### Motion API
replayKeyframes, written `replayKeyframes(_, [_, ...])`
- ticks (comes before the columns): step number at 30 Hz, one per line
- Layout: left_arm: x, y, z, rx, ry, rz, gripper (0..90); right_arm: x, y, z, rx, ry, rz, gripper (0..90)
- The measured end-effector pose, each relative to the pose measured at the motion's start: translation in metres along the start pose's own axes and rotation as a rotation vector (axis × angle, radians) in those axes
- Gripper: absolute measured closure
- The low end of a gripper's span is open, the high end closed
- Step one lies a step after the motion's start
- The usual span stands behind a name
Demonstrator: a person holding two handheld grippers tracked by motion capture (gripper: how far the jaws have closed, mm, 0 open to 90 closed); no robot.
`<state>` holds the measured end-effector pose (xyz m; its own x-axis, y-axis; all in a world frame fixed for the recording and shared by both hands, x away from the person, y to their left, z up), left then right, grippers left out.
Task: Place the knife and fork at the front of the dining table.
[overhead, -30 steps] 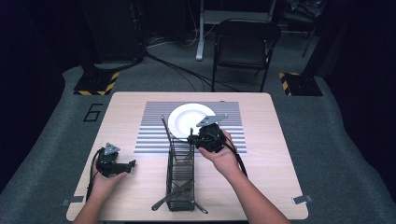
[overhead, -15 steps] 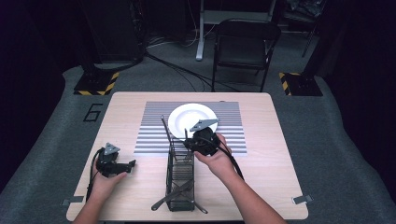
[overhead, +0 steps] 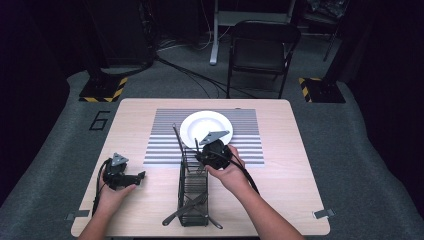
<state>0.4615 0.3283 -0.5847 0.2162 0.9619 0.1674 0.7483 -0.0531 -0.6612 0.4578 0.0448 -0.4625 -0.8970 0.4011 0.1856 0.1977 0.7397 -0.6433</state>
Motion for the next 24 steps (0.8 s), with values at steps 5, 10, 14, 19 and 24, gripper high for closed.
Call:
replayKeyframes(5, [0.0,0.0,0.0,0.0,0.0,0.0,6.2,-0.001,-0.001,-0.001,0.012,-0.008,0.025,86.4])
replayKeyframes(10, [0.0,0.0,0.0,0.0,-0.001,0.0,6.2,0.0,-0.002,-0.002,0.023,-0.01,0.023,87.3])
replayKeyframes(14, [0.0,0.0,0.0,0.001,0.0,0.0,6.2,0.002,-0.008,-0.007,-0.009,0.0,0.005,87.4])
replayKeyframes(19, [0.0,0.0,0.0,0.0,0.0,0.0,6.2,0.008,-0.016,-0.015,-0.016,-0.012,-0.01,87.4])
replayKeyframes(24, [0.0,0.0,0.0,0.0,0.0,0.0,6.2,0.012,-0.022,-0.02,-0.026,-0.002,-0.029,87.4])
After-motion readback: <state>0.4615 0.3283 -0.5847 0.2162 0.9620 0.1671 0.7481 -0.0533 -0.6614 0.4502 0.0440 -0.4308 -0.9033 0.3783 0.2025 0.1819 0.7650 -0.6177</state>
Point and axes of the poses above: each handheld gripper's, and its own axes: y roughly forward along the jaws, z roughly out of its underside, x roughly to its left, the point moved 8 cm from there along y, roughly forward along the jaws, and after that the axes turned 15 degrees about -z, right-handed, at the moved point
